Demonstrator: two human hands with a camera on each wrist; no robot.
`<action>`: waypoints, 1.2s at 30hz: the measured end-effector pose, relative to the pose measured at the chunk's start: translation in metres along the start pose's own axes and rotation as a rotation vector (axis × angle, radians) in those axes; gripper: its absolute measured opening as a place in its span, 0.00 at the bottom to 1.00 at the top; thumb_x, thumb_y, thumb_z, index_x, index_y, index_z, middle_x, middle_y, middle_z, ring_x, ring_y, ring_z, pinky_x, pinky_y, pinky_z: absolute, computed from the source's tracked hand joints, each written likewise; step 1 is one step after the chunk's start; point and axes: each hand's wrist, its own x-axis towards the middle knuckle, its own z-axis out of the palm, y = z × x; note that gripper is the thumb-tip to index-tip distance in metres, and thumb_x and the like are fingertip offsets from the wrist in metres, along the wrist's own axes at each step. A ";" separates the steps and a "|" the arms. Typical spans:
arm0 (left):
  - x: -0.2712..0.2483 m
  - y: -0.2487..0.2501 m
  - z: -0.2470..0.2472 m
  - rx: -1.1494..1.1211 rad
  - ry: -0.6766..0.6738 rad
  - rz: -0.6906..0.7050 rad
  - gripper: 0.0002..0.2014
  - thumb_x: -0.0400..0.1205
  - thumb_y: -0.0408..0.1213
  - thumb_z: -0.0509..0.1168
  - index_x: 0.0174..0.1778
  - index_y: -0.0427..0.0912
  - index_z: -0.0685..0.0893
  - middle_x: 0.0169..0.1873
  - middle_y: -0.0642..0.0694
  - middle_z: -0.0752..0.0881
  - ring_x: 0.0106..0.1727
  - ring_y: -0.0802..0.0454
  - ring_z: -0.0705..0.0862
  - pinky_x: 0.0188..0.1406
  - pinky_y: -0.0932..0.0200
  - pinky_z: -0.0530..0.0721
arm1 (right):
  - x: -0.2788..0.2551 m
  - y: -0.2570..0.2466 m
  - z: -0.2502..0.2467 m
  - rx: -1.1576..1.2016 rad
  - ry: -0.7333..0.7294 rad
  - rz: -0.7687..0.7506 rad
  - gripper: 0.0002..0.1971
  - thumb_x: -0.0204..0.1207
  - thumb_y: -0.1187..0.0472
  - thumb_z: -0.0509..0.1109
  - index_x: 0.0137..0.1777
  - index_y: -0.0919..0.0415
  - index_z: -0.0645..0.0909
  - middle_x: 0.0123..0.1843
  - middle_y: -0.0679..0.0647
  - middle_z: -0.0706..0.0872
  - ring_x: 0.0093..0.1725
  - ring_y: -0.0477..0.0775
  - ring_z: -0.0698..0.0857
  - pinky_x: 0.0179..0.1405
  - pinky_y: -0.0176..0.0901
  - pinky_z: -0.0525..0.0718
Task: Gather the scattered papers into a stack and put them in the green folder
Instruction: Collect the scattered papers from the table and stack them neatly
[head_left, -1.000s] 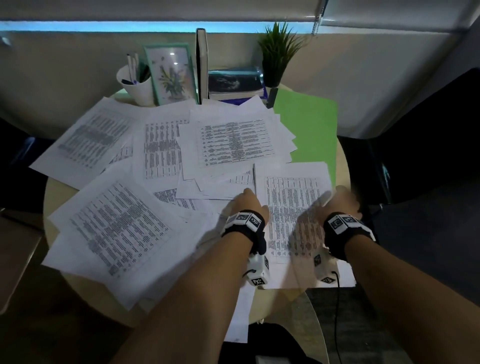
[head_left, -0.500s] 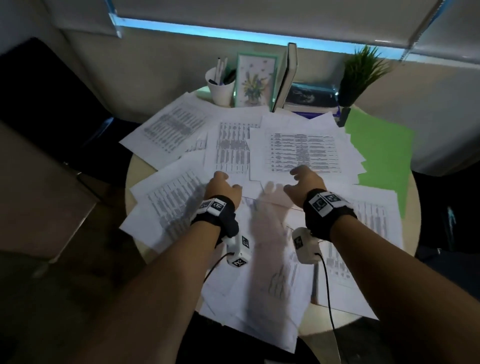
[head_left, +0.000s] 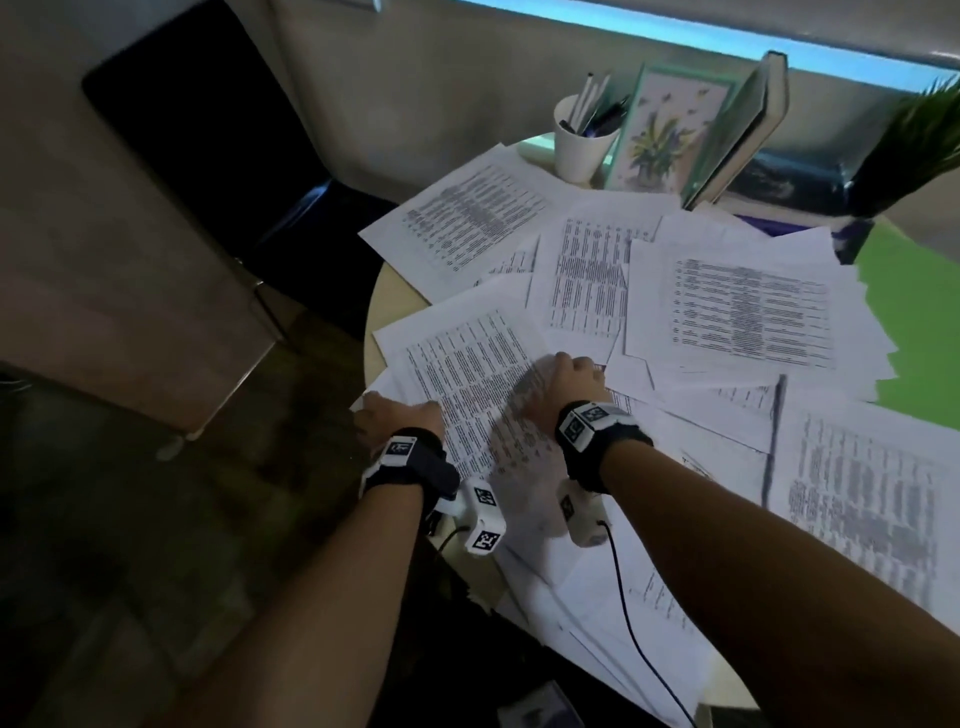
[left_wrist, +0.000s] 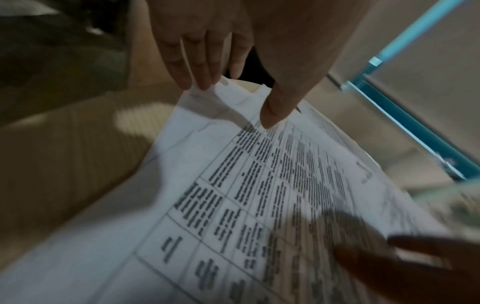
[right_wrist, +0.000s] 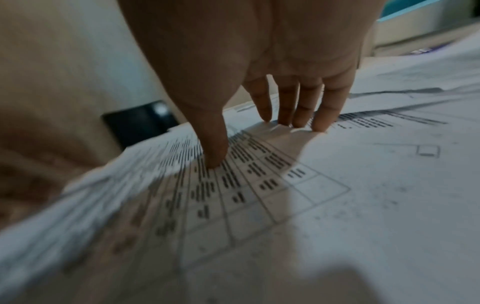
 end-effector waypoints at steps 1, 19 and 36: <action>0.002 0.001 0.002 0.030 -0.019 0.036 0.41 0.76 0.44 0.69 0.82 0.39 0.56 0.79 0.38 0.61 0.77 0.34 0.65 0.70 0.40 0.71 | -0.001 -0.002 0.002 -0.042 0.008 -0.008 0.37 0.71 0.46 0.75 0.74 0.58 0.63 0.72 0.61 0.68 0.72 0.65 0.68 0.66 0.61 0.76; 0.020 0.028 0.015 -0.328 -0.106 0.243 0.26 0.81 0.36 0.65 0.76 0.43 0.68 0.64 0.45 0.82 0.59 0.48 0.81 0.59 0.58 0.77 | -0.001 0.033 -0.046 0.593 -0.064 0.212 0.14 0.74 0.56 0.75 0.56 0.61 0.80 0.48 0.56 0.87 0.46 0.58 0.86 0.45 0.48 0.85; -0.005 0.056 0.052 0.159 -0.202 0.363 0.19 0.82 0.45 0.58 0.53 0.31 0.84 0.53 0.35 0.86 0.50 0.37 0.85 0.40 0.55 0.77 | -0.045 0.106 -0.048 0.790 0.226 0.436 0.13 0.75 0.64 0.74 0.57 0.65 0.78 0.50 0.62 0.87 0.46 0.62 0.86 0.47 0.49 0.86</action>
